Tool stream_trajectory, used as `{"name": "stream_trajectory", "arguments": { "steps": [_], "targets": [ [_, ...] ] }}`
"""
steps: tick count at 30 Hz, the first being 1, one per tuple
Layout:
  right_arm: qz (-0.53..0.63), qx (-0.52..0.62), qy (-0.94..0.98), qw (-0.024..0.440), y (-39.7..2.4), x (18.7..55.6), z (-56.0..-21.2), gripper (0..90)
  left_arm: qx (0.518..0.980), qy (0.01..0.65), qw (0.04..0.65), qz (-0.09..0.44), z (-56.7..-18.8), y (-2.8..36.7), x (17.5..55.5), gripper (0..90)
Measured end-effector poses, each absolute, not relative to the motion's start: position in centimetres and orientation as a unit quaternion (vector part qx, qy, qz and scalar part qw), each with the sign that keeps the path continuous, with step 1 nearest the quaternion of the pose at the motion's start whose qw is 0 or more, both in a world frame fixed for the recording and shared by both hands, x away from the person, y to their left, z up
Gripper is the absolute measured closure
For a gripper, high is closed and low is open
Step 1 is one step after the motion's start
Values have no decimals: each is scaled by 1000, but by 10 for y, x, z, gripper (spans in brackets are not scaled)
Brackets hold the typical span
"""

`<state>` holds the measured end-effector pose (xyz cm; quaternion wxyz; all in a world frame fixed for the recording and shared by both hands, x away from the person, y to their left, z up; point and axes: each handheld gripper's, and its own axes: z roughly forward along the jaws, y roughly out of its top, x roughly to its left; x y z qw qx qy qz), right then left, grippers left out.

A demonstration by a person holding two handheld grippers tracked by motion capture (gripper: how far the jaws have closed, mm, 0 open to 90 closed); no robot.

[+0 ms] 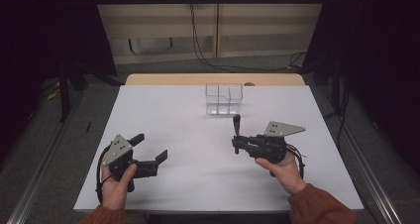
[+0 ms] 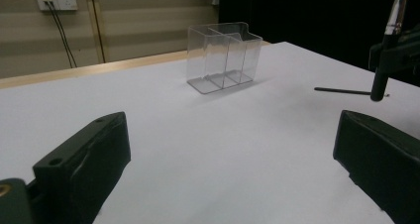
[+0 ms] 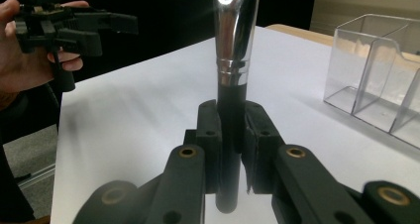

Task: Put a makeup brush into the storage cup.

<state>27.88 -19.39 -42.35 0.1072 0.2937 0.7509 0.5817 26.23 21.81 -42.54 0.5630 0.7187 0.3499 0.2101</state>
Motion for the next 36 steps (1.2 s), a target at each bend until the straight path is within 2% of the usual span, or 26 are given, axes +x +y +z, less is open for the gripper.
{"name": "stream_trajectory", "arguments": {
  "steps": [16, 36],
  "targets": [
    [588, 296, 741, 132, -196, 291, -410, 804, 707, 356, 571, 217, -429, 231, 256, 12],
    [591, 315, 722, 172, -209, 331, -393, 804, 710, 354, 564, 227, -428, 236, 250, 15]
  ]
}}
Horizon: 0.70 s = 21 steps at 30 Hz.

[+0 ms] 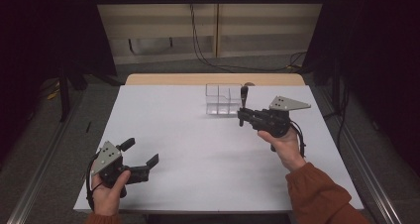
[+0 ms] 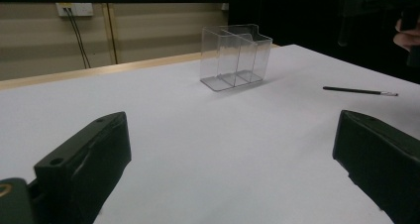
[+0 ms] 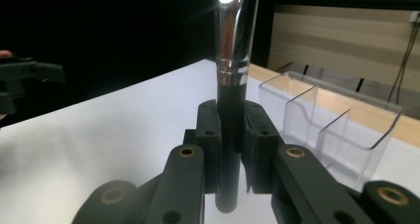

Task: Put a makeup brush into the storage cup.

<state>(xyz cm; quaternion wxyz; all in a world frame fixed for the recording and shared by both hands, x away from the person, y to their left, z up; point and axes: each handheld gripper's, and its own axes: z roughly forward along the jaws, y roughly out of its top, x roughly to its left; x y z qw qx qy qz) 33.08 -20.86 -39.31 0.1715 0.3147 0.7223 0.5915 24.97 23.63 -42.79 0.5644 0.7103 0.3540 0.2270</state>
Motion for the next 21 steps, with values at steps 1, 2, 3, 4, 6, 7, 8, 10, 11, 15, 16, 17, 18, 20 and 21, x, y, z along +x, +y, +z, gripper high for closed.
{"name": "stream_trajectory", "arguments": {
  "steps": [1, 2, 3, 4, 6, 7, 8, 10, 11, 15, 16, 17, 18, 20, 21],
  "targets": [
    [591, 315, 722, 174, -209, 334, -392, 804, 711, 353, 564, 227, -428, 236, 250, 15],
    [591, 316, 721, 177, -209, 336, -390, 804, 712, 352, 564, 226, -428, 236, 250, 15],
    [591, 317, 720, 179, -209, 339, -389, 804, 712, 351, 564, 226, -428, 235, 250, 15],
    [590, 316, 721, 181, -210, 342, -387, 804, 713, 351, 564, 226, -428, 235, 250, 15],
    [588, 322, 718, 186, -211, 349, -387, 804, 713, 350, 564, 226, -428, 235, 250, 17],
    [587, 328, 716, 187, -212, 353, -387, 804, 714, 350, 563, 226, -428, 235, 250, 17],
    [586, 330, 716, 189, -213, 356, -388, 803, 713, 350, 563, 226, -428, 236, 249, 17],
    [587, 334, 712, 191, -214, 361, -388, 803, 713, 351, 563, 227, -428, 236, 249, 17],
    [586, 336, 712, 192, -213, 364, -389, 803, 714, 350, 563, 225, -428, 236, 250, 17],
    [583, 341, 711, 197, -211, 372, -387, 803, 714, 350, 563, 226, -428, 235, 250, 17],
    [583, 342, 710, 198, -210, 375, -387, 803, 714, 349, 564, 226, -428, 235, 250, 17],
    [582, 343, 710, 199, -210, 377, -386, 804, 714, 348, 564, 225, -428, 235, 250, 17],
    [581, 344, 710, 200, -209, 379, -386, 803, 714, 348, 563, 225, -428, 235, 250, 17],
    [578, 348, 710, 203, -209, 383, -386, 803, 714, 349, 564, 225, -428, 235, 249, 17],
    [577, 349, 710, 203, -209, 385, -387, 803, 714, 349, 564, 225, -428, 235, 249, 17]
  ]
}}
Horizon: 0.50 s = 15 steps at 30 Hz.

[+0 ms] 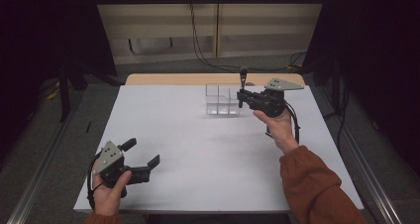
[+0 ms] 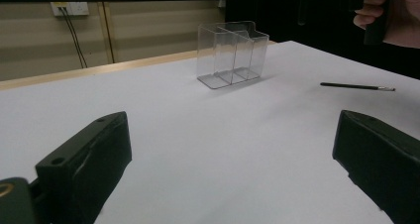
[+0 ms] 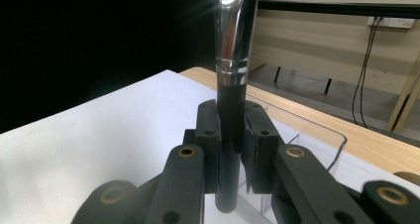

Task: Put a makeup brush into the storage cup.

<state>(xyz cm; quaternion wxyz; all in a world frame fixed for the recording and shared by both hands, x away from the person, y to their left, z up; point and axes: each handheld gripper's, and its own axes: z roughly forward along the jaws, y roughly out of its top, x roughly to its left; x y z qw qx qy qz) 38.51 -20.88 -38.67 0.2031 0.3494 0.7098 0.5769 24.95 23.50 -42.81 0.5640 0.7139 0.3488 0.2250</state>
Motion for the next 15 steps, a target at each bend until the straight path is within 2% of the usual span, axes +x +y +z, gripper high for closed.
{"name": "stream_trajectory", "arguments": {
  "steps": [15],
  "targets": [
    [565, 364, 709, 212, -206, 413, -387, 803, 718, 352, 558, 222, -429, 235, 251, 18]
  ]
}}
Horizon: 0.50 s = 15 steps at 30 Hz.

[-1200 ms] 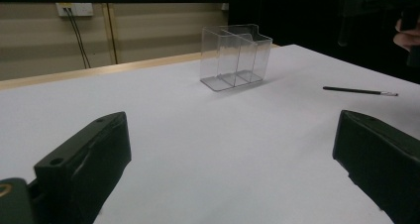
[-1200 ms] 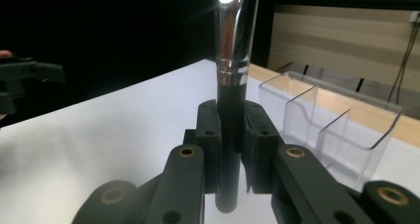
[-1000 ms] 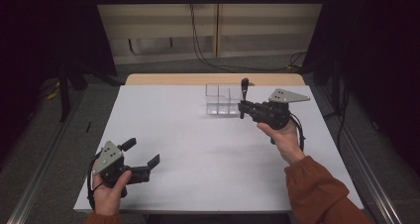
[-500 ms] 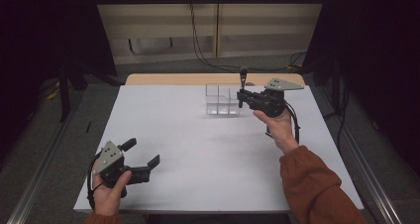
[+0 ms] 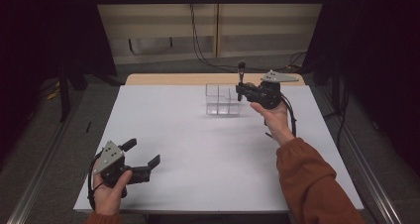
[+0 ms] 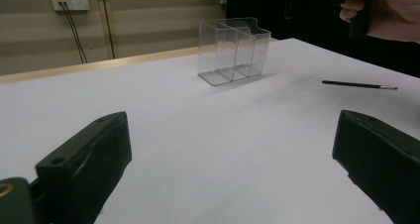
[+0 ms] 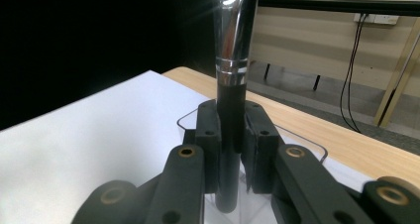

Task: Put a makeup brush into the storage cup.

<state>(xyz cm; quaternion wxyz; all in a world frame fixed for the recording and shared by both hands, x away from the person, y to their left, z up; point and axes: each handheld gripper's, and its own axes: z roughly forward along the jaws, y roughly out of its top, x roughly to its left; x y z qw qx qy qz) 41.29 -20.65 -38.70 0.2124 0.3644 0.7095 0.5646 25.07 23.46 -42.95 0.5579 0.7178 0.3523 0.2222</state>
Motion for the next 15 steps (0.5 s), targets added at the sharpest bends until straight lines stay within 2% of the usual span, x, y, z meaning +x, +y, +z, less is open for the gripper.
{"name": "stream_trajectory", "arguments": {
  "steps": [15],
  "targets": [
    [554, 389, 703, 220, -206, 436, -392, 803, 720, 346, 559, 222, -429, 234, 251, 18]
  ]
}}
